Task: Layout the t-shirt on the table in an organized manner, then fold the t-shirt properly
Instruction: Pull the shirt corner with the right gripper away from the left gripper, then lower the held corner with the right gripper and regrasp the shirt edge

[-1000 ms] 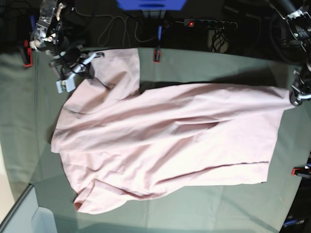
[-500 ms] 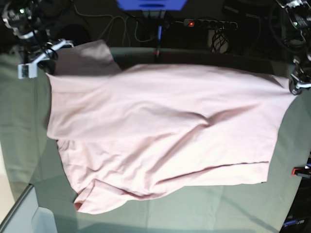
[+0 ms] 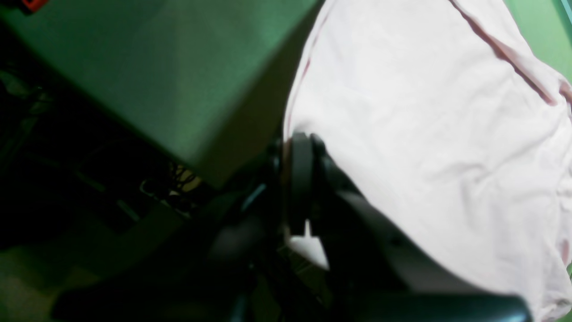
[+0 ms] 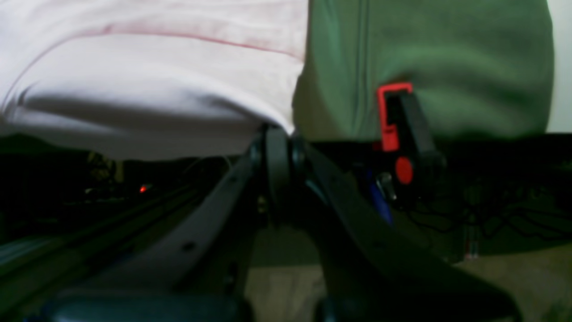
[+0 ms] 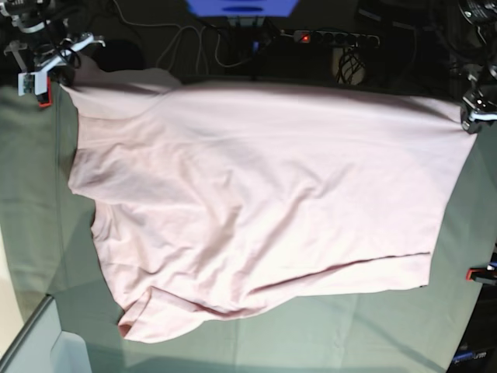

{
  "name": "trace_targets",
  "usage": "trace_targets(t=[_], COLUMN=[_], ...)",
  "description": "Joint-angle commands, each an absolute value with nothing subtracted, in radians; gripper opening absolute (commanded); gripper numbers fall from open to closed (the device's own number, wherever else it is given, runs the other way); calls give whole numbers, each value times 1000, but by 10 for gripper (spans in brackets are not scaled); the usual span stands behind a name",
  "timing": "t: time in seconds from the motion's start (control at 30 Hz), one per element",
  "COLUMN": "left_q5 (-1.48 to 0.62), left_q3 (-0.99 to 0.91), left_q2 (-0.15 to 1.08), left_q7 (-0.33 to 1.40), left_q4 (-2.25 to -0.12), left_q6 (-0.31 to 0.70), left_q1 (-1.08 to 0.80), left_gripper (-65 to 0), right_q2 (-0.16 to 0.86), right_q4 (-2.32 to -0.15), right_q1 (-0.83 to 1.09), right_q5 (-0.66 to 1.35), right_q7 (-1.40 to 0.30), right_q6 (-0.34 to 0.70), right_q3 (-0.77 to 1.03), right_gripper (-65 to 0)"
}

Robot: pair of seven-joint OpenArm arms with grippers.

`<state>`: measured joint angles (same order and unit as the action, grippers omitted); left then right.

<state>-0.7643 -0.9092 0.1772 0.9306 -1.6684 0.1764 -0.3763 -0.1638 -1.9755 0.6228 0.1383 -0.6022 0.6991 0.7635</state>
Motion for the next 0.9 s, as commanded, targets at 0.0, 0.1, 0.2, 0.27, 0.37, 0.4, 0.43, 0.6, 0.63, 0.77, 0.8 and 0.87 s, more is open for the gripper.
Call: trace_targets(t=[0.0, 0.1, 0.2, 0.27, 0.37, 0.4, 0.43, 0.6, 0.63, 0.77, 0.8, 0.87], left_q5=[-773, -771, -768, -769, -773, -773, -771, -766, -766, -766, -765, -765], left_q3=[-920, -920, -920, -921, -921, -921, -921, -921, -921, -920, -920, -915], left_q2=[194, 194, 194, 197, 197, 199, 199, 196, 196, 196, 196, 196], left_q7=[909, 909, 909, 909, 909, 909, 908, 908, 908, 903, 908, 908], left_q4=[-1678, -1676, -1676, -1676, -1678, -1676, -1676, -1675, -1675, -1673, -1667, -1633], left_q6=[176, 176, 176, 176, 176, 176, 176, 176, 176, 176, 176, 174], left_q1=[-380, -383, -383, -383, -381, -377, -375, -335, -328, -280, -265, -232], left_gripper=[-649, -649, -649, -649, -649, -649, -649, -649, -649, -649, -649, -649], right_q2=[-157, -157, -157, -157, -157, -157, -157, -157, -157, -157, -157, -157], right_q4=[-1995, -1995, -1995, -1995, -1995, -1995, -1995, -1994, -1989, -1968, -1951, -1911], right_q1=[641, 647, 647, 642, 634, 633, 625, 552, 536, 440, 410, 351], right_q5=[147, 147, 147, 147, 147, 145, 145, 140, 140, 71, 38, -22], right_q7=[-582, -582, -582, -582, -582, -582, -582, -590, -590, -591, -591, -591], right_q6=[698, 698, 698, 698, 698, 698, 698, 698, 698, 698, 698, 698], right_q3=[769, 769, 768, 768, 753, 734, 717, 673, 671, 679, 680, 680], right_gripper=[-650, -650, -650, -650, -650, -650, -650, -650, -650, -650, -650, -650])
